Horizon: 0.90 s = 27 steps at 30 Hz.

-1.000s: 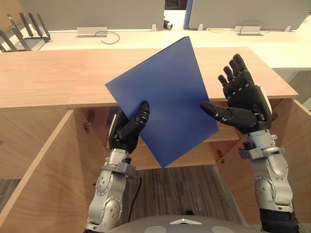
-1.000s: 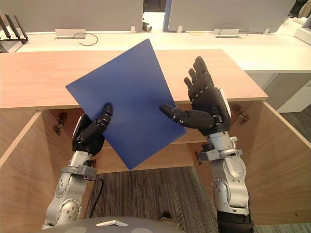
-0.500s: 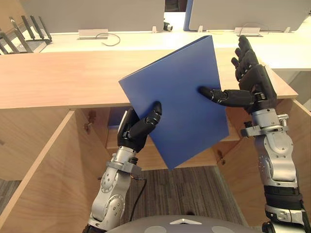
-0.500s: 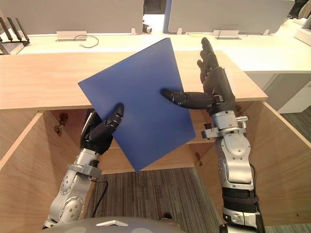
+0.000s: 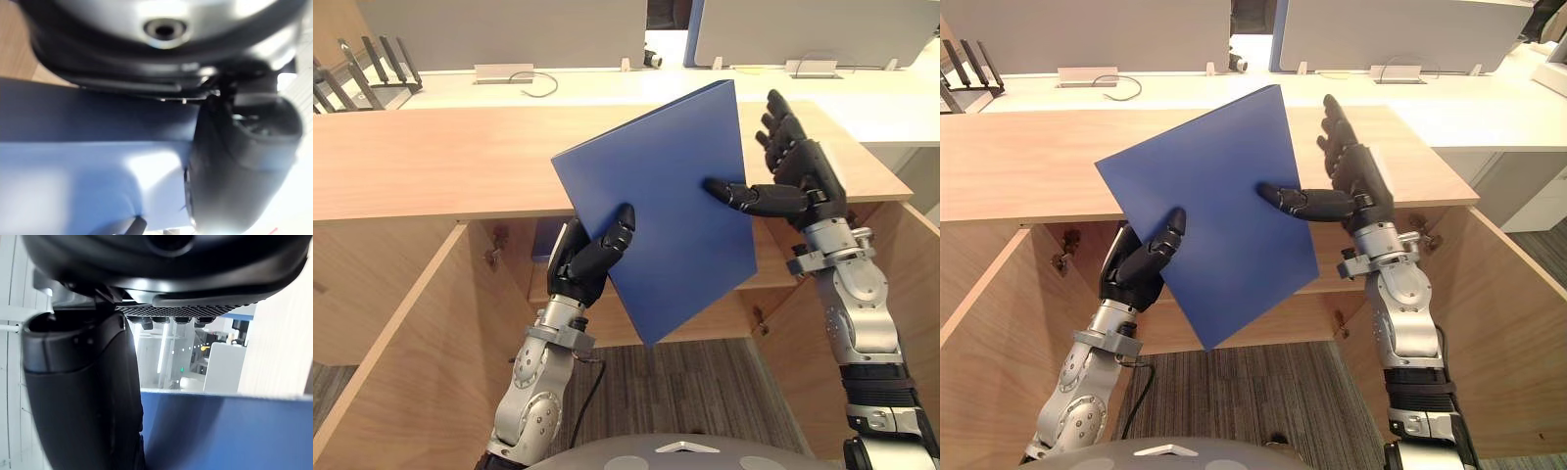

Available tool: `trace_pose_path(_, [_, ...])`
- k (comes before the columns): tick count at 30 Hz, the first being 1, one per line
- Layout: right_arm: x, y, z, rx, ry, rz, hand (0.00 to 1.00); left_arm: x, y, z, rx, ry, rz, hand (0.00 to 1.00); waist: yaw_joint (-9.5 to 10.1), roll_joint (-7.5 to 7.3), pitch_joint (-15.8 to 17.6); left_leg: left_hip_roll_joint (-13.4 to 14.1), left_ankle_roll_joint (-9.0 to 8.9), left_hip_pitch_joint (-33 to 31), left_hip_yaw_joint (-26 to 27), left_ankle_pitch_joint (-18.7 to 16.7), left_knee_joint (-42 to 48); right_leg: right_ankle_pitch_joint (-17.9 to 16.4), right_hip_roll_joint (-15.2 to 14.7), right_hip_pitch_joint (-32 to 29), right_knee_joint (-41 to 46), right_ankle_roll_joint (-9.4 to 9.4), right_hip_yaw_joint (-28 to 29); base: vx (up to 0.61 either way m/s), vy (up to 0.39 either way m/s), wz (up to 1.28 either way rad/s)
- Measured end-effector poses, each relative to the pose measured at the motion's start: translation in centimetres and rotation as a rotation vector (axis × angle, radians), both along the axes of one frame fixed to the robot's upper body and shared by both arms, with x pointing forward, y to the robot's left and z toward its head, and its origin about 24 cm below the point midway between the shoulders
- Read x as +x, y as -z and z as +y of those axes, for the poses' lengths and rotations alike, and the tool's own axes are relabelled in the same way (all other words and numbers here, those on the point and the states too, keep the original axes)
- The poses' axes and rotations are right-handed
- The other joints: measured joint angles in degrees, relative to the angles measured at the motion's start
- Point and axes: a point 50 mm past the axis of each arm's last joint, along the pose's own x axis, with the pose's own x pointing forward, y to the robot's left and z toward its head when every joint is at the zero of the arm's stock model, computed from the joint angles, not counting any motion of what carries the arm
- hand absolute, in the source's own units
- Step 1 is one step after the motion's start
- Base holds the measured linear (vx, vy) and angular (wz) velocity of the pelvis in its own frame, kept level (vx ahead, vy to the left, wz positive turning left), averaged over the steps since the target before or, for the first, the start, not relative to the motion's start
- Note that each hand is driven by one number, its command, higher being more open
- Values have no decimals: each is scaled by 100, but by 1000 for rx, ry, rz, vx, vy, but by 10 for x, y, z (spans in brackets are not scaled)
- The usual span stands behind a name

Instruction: Walk over to the cabinet, pick up the folder, carry it to the office cabinet, place the folder inside the office cabinet, then close the office cabinet door

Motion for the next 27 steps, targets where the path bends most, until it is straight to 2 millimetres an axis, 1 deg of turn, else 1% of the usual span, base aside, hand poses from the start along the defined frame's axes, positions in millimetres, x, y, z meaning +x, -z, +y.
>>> trace_pose_path(3, [1,9,12,14,-98,47,100,2,-3,-1,-2,4,-16,0,8,0,-33,2,2,0,-1,1,2,10,-9,1,0,-1,-1,0,0,0])
trace_pose_path(6, [2,20,20,-17,-157,103,100,2,-5,0,28,17,-39,0,37,-17,-75,3,8,-1,-10,6,3,17,-17,7,0,-1,-8,0,0,0])
trace_pose_path(9, [4,27,21,4,-177,136,100,2,-5,2,47,22,-42,0,35,-24,-83,3,11,0,-10,8,10,45,-22,9,0,-6,-9,0,0,0])
trace_pose_path(12, [10,32,21,57,-199,173,100,4,-6,3,61,30,-50,0,31,-26,-90,3,12,-4,-1,8,32,76,-35,8,-1,-17,-7,0,0,0])
trace_pose_path(15, [14,35,22,105,-227,205,100,8,-11,5,93,48,-78,0,50,-26,-96,7,12,-18,-1,8,69,87,-38,8,-1,-20,-4,0,0,0])
trace_pose_path(17, [18,36,23,132,-244,217,100,9,-12,7,85,60,-78,0,70,-27,-113,11,11,-28,0,8,91,88,-38,4,-1,-21,0,0,0,0])
trace_pose_path(18, [18,37,23,149,-246,225,0,8,-12,6,84,69,-78,0,81,-32,-165,15,10,-57,-1,9,100,90,-36,-18,-1,-23,-1,0,0,0])
trace_pose_path(19, [18,40,22,170,-248,240,0,8,-11,5,83,76,-77,0,102,-33,-240,15,11,-107,-8,11,114,104,-36,-57,-1,-41,-3,0,0,0])
trace_pose_path(25, [19,39,21,128,-340,286,0,8,-7,13,25,109,-22,0,148,-38,-246,27,21,-146,-19,19,200,186,-43,-59,-1,-127,7,-55,-24,0])
trace_pose_path(27, [18,40,21,144,-355,303,0,9,-5,16,6,113,-2,0,153,-59,-260,26,25,-185,-36,21,233,209,-53,-75,-2,-133,7,-70,-25,3])
